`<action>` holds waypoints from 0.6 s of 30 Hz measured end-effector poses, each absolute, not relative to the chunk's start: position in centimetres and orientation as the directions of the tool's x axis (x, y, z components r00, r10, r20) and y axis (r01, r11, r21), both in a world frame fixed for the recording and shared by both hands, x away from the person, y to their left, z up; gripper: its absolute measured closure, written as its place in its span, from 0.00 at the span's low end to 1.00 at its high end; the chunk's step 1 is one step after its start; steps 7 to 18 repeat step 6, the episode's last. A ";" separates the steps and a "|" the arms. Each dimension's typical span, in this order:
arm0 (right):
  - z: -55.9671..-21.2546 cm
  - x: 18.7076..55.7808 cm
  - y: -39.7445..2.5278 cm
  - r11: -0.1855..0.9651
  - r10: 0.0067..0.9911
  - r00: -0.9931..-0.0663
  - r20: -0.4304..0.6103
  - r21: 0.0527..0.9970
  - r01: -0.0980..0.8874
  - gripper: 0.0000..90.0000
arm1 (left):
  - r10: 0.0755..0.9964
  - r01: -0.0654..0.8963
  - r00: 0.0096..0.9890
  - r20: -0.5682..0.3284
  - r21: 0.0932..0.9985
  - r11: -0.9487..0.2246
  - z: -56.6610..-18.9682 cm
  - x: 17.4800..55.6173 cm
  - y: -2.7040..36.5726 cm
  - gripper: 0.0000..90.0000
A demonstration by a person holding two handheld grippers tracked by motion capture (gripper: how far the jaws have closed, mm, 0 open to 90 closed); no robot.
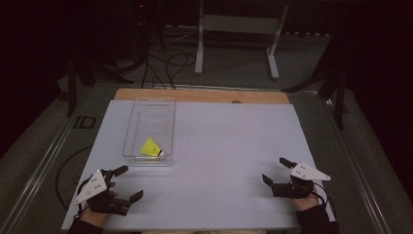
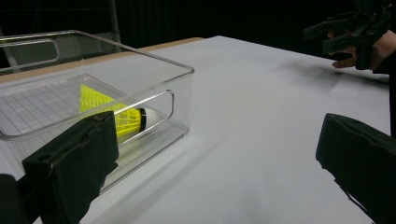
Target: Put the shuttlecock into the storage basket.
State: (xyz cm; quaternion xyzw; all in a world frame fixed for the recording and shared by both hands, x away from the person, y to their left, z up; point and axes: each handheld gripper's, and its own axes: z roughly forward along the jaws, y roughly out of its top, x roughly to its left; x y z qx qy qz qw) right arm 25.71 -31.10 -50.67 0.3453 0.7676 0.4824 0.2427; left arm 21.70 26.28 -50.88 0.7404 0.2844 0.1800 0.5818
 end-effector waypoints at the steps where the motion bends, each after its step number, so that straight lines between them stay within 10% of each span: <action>1: -50.7 25.7 -31.1 0.299 0.763 -0.645 -0.043 0.908 0.294 0.09 | 0.630 0.212 0.774 -0.064 0.964 -0.161 -50.9 21.7 26.3 0.00; 18: -50.8 25.8 -31.0 0.300 0.765 -0.643 -0.043 0.907 0.296 0.09 | 0.630 0.213 0.773 -0.066 0.964 -0.160 -50.9 21.7 26.3 0.00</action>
